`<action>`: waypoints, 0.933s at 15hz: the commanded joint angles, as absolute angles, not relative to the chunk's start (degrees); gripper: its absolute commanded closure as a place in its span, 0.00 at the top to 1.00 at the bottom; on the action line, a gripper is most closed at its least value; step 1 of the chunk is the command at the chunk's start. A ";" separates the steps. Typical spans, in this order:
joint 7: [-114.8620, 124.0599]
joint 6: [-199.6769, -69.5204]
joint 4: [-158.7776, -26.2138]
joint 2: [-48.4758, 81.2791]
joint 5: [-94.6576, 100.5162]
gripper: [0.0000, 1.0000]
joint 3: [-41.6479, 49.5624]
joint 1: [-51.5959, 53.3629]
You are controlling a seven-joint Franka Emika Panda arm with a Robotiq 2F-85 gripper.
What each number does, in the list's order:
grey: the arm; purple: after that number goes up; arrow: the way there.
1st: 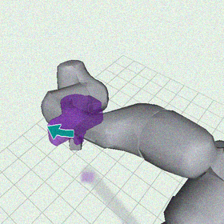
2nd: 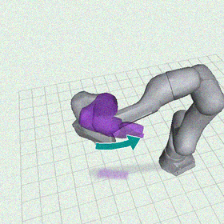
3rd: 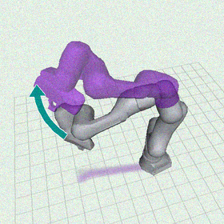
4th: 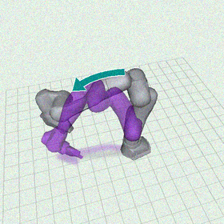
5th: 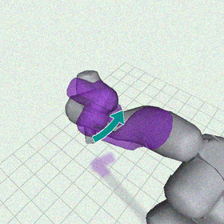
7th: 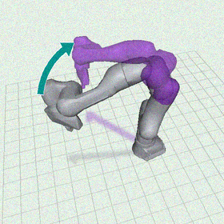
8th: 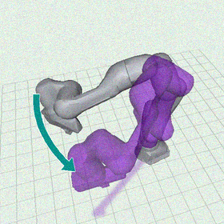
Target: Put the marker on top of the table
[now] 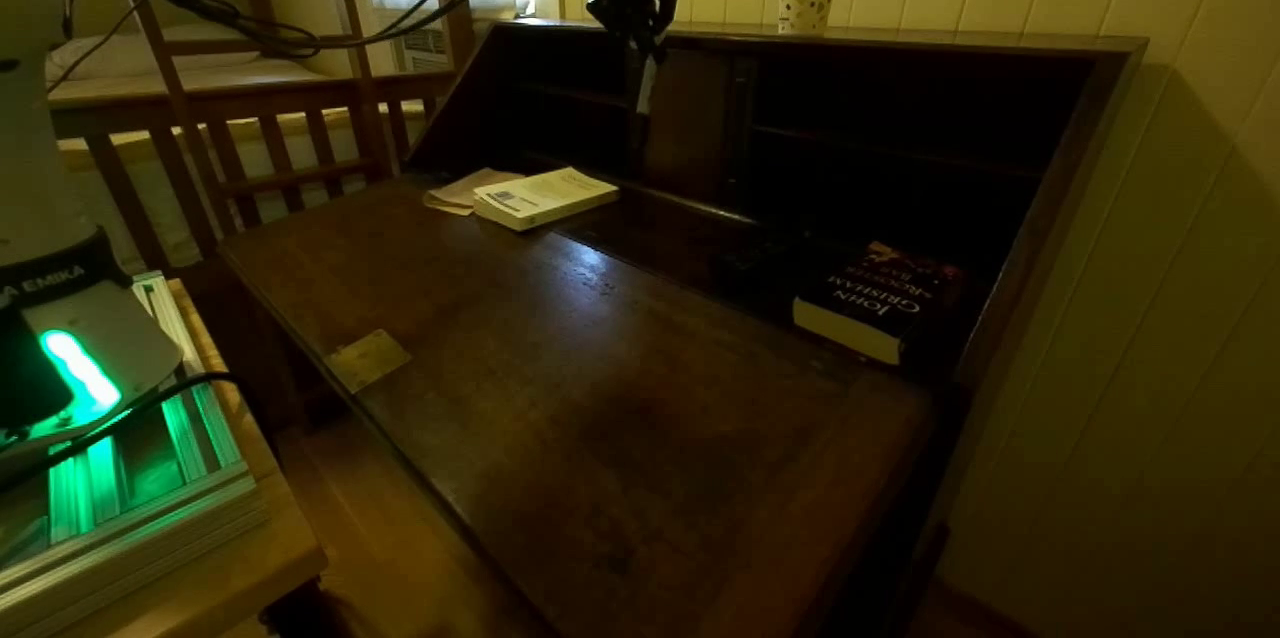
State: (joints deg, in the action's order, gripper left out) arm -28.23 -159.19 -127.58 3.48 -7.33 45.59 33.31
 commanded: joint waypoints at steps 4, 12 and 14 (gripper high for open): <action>-34.70 -165.51 -129.72 9.79 -6.12 0.04 45.82 32.04; -25.09 -170.10 -128.94 12.07 13.12 0.04 21.59 7.26; -24.39 -170.25 -129.00 12.43 15.24 0.04 17.96 3.63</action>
State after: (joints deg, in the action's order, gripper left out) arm -26.84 -169.04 -129.43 11.63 10.69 23.28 9.26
